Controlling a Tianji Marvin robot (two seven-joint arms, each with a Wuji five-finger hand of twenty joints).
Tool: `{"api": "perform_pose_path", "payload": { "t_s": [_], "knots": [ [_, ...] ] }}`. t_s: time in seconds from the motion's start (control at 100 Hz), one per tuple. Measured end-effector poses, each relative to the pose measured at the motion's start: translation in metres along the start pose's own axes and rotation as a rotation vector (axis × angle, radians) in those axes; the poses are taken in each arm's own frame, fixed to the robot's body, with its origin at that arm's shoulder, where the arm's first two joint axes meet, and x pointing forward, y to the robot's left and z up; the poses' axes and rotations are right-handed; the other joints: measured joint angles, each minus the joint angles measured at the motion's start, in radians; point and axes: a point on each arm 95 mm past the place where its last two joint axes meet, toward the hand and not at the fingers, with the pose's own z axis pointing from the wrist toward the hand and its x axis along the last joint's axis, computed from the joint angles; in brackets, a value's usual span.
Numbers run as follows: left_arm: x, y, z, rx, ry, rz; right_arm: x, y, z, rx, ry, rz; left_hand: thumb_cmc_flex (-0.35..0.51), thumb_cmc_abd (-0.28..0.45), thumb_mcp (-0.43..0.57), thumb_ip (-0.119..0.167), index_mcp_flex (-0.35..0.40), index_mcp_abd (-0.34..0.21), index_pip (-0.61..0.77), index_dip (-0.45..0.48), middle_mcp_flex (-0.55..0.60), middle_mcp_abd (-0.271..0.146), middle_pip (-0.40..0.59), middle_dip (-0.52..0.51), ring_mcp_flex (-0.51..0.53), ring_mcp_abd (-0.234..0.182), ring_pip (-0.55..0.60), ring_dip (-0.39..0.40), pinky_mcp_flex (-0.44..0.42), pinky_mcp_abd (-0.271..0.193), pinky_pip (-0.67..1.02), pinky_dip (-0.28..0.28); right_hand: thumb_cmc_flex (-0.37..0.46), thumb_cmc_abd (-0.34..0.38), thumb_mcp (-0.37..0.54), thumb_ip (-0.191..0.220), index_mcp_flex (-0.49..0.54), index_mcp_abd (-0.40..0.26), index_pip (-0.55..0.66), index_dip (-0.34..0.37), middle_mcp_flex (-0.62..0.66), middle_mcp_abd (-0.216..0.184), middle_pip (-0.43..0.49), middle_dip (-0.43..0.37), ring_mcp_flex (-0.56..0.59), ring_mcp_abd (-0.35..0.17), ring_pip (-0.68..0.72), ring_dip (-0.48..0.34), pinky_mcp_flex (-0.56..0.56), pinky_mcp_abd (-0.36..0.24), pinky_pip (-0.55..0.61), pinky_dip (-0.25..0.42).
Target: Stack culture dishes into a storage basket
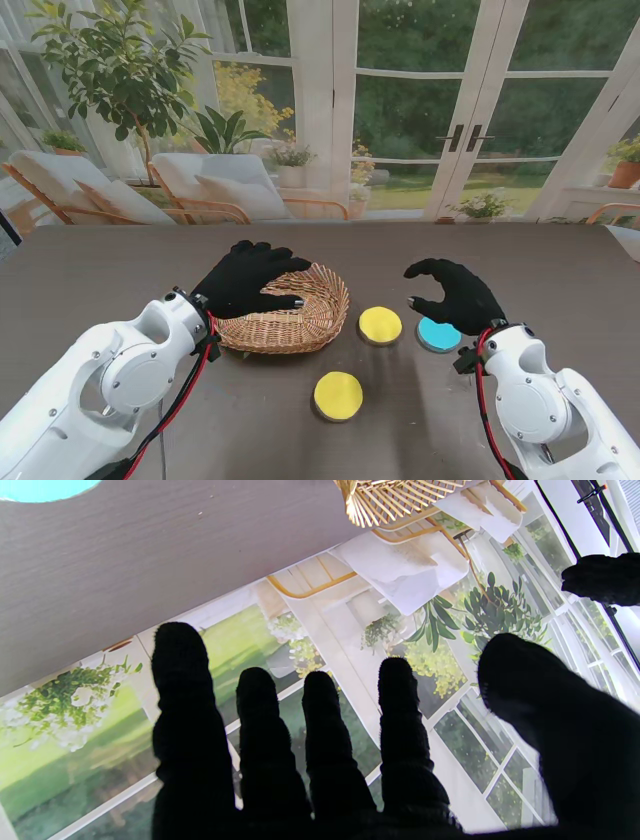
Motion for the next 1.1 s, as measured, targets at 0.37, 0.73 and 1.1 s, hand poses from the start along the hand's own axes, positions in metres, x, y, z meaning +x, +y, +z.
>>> {"api": "perform_pose_path", "payload": {
  "t_s": [0.37,0.73,1.1],
  "knots": [
    [-0.016,0.013,-0.016,0.145,-0.055,-0.173,0.007,-0.010,0.003,0.044,0.005,-0.070,0.000,0.000,0.000,0.000,0.024,0.028,0.001,0.000,0.001,0.039,0.000,0.000,0.007,0.026,0.000,0.000,0.000,0.015,0.000,0.000,0.000,-0.001,0.000,0.000,0.000,0.000,-0.001,0.000,0.000,0.000,0.000,0.000,0.000,0.000,0.000,0.000,0.000,0.000,-0.001,0.001],
    [-0.030,0.017,-0.027,0.200,-0.090,-0.227,0.021,-0.023,0.020,0.108,0.000,-0.288,0.019,0.000,-0.001,0.000,0.039,0.048,0.002,-0.001,0.031,0.060,0.001,0.000,0.008,0.041,0.000,0.000,0.002,0.027,0.000,0.014,-0.001,-0.137,-0.002,0.000,-0.054,-0.053,-0.038,-0.001,-0.065,-0.001,-0.010,0.000,0.000,-0.013,0.017,0.025,0.000,-0.008,0.041,0.053],
    [-0.038,0.022,-0.036,0.215,-0.123,-0.249,0.024,-0.049,0.047,0.201,-0.057,-0.487,0.037,0.000,-0.001,0.000,0.039,0.060,0.002,-0.001,0.031,0.070,0.001,0.000,0.010,0.059,0.000,0.009,0.026,0.038,0.000,0.039,-0.002,-0.336,0.001,-0.038,-0.141,-0.139,-0.097,0.010,-0.126,-0.014,0.014,0.000,0.087,-0.085,0.563,0.299,0.000,-0.073,0.598,0.178]
  ]
}}
